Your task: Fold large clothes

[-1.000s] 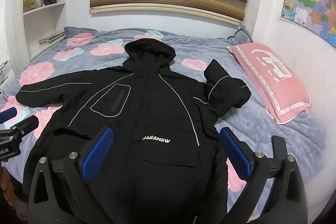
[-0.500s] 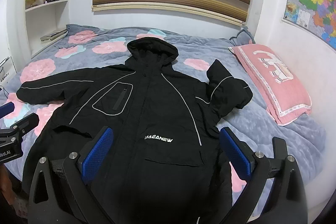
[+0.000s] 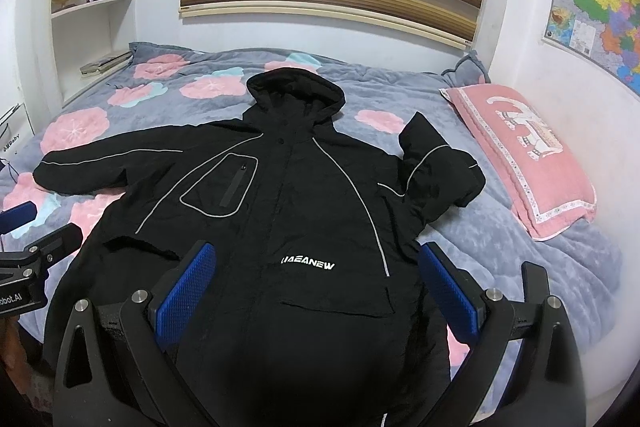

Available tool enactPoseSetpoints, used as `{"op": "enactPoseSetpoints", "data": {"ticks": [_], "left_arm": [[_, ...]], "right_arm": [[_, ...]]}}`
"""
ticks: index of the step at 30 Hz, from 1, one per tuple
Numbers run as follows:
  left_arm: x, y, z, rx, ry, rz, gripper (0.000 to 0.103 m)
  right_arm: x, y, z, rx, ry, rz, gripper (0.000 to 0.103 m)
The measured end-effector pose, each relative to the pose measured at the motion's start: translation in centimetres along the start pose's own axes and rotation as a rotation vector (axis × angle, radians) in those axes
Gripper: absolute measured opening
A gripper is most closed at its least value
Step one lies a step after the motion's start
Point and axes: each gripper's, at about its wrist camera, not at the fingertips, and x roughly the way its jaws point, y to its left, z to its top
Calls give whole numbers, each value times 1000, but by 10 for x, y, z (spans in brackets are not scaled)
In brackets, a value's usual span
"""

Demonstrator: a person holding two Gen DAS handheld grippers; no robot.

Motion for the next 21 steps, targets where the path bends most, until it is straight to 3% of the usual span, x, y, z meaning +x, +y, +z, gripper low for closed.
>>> {"op": "enactPoseSetpoints", "data": {"ticks": [14, 21], "left_arm": [[6, -7, -2, 8, 12, -28, 101], [11, 15, -2, -48, 3, -30, 101]], "right_arm": [[6, 1, -4, -18, 15, -26, 102], [13, 13, 0, -39, 35, -15, 102]]}}
